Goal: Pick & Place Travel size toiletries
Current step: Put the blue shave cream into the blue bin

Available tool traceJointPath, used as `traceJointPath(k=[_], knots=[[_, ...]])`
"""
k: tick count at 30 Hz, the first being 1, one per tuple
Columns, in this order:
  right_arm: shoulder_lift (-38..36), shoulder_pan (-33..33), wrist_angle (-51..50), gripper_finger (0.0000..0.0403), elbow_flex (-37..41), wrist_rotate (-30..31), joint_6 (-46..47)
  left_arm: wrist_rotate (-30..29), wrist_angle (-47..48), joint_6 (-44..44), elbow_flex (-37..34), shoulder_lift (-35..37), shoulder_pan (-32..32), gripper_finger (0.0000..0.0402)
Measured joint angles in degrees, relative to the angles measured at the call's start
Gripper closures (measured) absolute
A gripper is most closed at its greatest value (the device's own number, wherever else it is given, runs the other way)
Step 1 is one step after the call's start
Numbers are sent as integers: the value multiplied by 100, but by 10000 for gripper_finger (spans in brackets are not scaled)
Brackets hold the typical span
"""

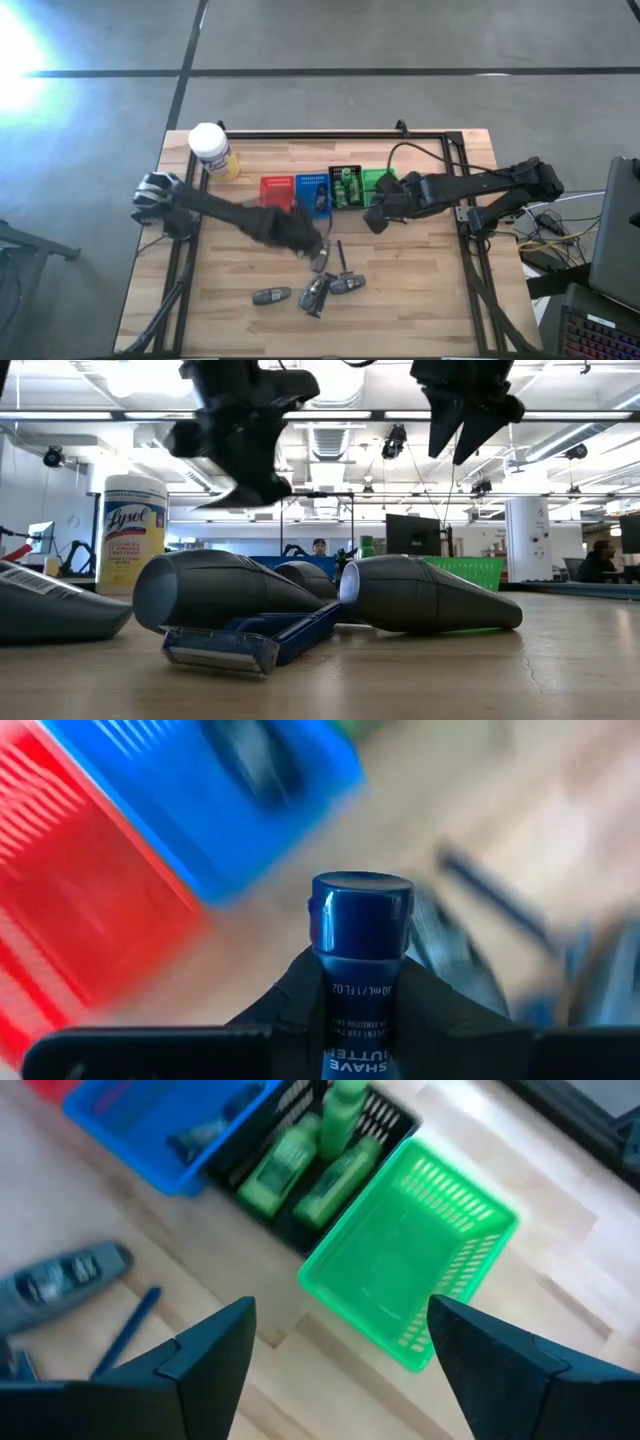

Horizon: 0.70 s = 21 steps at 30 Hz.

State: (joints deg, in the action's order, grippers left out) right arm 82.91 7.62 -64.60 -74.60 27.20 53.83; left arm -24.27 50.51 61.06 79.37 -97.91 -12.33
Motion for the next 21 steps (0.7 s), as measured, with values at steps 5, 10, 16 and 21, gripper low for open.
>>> traceJointPath(k=[5,10,16,21], knots=[[-338,0,-47,124,13,402,457,-331,-328,-553,0,188,1193,317],[-552,-2,-139,120,21,627,776,-23,-1051,-854,-1,-126,2193,294],[-545,2,-271,99,25,640,1042,779,-1160,-751,-2,-375,2611,244],[-454,2,-388,82,27,643,1071,899,-1104,-852,-4,-433,2591,214]])
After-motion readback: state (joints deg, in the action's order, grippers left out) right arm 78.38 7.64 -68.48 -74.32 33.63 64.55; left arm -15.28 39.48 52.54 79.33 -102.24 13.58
